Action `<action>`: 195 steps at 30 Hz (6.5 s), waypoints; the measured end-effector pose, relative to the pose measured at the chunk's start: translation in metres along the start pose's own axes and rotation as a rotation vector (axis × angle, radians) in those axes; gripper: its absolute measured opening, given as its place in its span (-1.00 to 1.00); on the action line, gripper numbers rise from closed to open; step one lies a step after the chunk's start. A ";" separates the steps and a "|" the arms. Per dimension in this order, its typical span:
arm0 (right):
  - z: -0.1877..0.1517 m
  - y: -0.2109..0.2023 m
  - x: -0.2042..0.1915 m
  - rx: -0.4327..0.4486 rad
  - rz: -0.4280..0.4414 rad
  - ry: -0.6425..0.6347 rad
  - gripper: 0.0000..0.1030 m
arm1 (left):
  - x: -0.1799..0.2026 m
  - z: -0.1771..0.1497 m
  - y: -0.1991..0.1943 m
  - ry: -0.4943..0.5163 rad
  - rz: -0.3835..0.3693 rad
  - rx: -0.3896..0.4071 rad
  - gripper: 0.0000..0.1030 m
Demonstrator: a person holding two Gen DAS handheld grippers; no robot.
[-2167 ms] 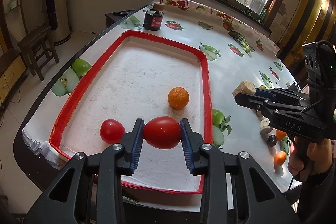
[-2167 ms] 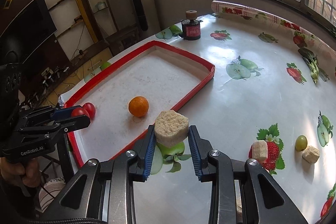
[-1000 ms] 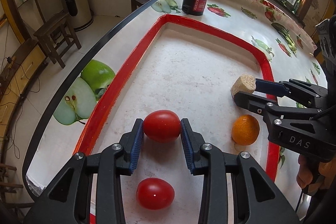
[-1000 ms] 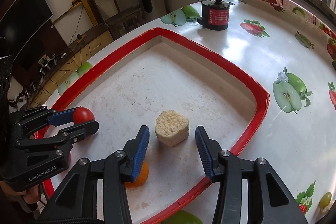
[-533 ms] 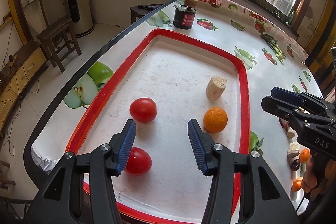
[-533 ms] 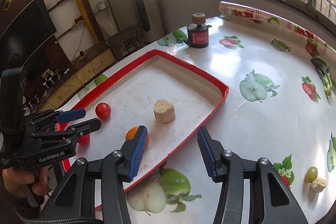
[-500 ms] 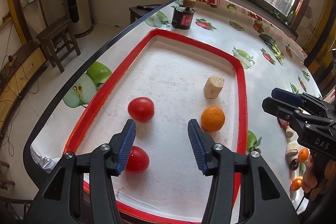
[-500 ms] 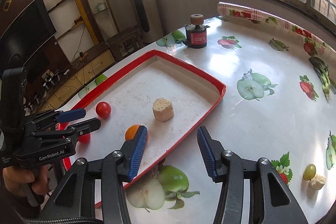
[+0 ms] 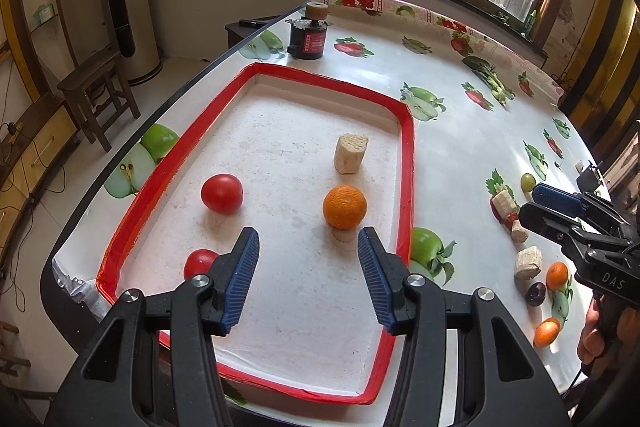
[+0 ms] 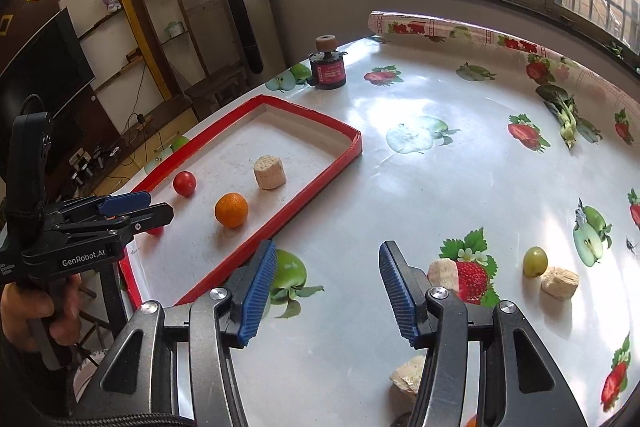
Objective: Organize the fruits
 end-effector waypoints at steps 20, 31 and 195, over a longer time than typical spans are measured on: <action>-0.073 -0.058 0.086 -0.008 -0.126 0.148 0.11 | 0.078 -0.019 0.001 0.098 -0.111 -0.035 -0.03; -0.106 -0.078 0.119 -0.011 -0.165 0.219 0.11 | 0.128 -0.037 0.013 0.168 -0.178 -0.089 -0.03; 0.088 0.132 -0.030 -0.096 0.060 -0.034 0.05 | -0.057 0.063 0.073 -0.080 0.049 -0.080 0.09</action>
Point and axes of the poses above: each gripper's, at about its wrist camera, not at the fingertips, and y roughly the way its jaws point, x to its right, z to its top, the point moved 3 cm from there along y, roughly the way its jaws point, and after that the axes turned 3 degrees about -z, right-handed, at the moved point
